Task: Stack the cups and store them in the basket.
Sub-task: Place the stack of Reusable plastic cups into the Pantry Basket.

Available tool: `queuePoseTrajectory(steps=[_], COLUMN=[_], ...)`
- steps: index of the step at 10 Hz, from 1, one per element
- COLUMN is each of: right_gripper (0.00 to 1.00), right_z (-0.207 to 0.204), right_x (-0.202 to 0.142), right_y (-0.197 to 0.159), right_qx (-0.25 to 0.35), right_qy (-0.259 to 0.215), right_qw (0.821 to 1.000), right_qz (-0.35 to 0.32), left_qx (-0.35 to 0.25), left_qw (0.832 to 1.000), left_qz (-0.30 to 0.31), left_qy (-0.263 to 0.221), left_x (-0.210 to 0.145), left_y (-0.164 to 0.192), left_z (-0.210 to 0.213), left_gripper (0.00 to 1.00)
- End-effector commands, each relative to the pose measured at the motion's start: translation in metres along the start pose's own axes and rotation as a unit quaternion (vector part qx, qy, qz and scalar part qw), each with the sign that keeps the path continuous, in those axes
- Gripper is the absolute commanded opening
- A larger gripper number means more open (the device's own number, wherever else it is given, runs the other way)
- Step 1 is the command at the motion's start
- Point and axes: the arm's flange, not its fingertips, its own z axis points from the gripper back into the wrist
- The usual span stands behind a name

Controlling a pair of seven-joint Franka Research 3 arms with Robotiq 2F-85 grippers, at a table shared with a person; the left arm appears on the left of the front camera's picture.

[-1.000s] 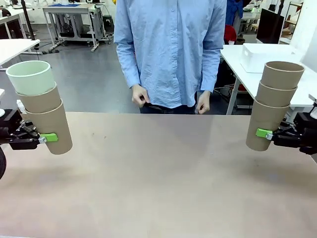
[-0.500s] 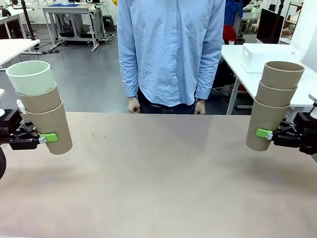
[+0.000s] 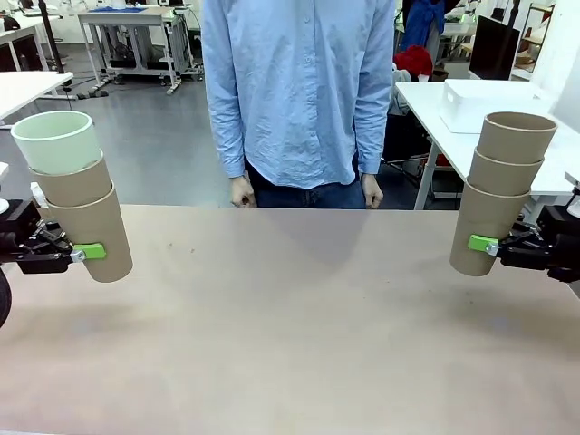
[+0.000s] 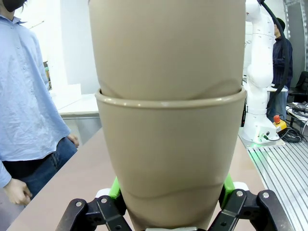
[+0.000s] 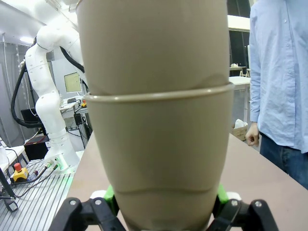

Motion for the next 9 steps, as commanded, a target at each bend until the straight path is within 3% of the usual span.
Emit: queuePoseTrajectory(steps=[1, 9], right_gripper=[0.84, 0.84], right_z=[-0.0037, -0.0037], right_x=[0.0055, 0.0055], right_y=[-0.0006, -0.0006], right_qx=[-0.003, -0.003], right_qy=[-0.004, -0.004], right_qw=[1.000, 1.000], right_qz=[0.003, 0.003], left_qx=[0.002, 0.002], left_qw=[1.000, 1.000], left_qz=[0.000, 0.000], left_qy=[-0.005, -0.005], left_x=[0.0052, 0.0052], left_y=[0.0004, 0.0004], left_z=[-0.0028, -0.0028], left_gripper=[0.85, 0.85])
